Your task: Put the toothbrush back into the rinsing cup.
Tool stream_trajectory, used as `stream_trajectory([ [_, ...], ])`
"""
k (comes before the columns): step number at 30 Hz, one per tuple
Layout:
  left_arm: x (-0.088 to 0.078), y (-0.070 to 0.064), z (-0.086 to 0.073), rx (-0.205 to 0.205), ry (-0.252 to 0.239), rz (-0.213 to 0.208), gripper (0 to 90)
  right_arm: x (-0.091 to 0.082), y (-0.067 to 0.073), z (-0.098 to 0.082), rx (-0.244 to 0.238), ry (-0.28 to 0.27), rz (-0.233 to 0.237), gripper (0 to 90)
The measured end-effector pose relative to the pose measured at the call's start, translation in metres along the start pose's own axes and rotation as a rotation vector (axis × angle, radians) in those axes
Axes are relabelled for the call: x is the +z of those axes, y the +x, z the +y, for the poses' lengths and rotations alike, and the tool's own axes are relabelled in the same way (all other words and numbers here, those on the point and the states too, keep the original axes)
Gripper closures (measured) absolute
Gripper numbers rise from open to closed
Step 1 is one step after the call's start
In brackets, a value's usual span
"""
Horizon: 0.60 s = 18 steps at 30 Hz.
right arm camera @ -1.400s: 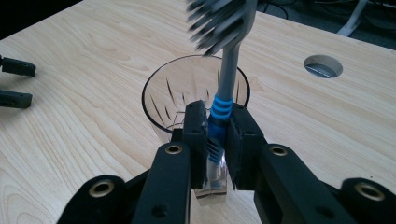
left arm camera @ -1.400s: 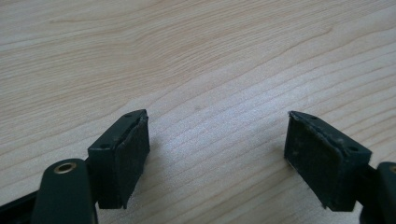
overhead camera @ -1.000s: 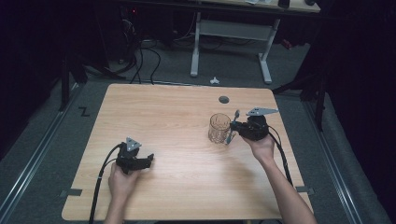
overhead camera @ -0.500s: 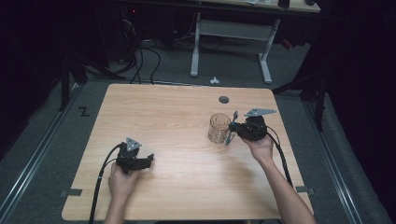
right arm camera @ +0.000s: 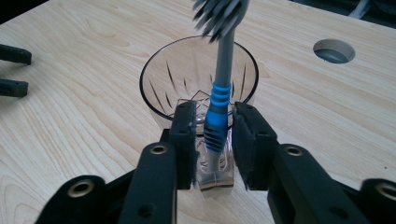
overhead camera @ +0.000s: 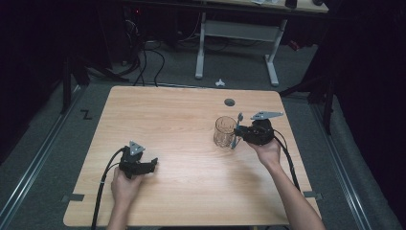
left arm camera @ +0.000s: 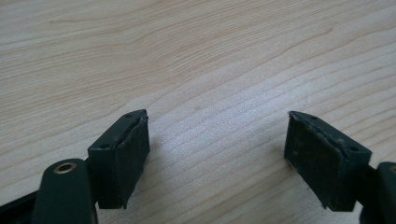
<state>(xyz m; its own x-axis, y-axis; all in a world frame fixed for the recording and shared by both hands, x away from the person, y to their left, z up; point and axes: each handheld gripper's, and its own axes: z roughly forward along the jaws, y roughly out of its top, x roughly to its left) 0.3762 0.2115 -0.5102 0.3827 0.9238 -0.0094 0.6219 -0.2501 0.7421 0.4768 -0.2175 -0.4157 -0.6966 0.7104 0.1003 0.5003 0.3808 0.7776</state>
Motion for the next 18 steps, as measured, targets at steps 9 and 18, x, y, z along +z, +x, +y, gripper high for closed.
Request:
stream_trajectory([
  [9, 0.0, 0.0, 0.0, 0.0, 0.0, 0.0, 22.7, -0.011, 0.002, 0.002, 0.001, -0.024, -0.014, 61.6],
  [18, 0.0, 0.0, 0.0, 0.0, 0.0, 0.0, 22.7, -0.019, 0.001, 0.002, 0.011, -0.046, -0.033, 57.8],
])
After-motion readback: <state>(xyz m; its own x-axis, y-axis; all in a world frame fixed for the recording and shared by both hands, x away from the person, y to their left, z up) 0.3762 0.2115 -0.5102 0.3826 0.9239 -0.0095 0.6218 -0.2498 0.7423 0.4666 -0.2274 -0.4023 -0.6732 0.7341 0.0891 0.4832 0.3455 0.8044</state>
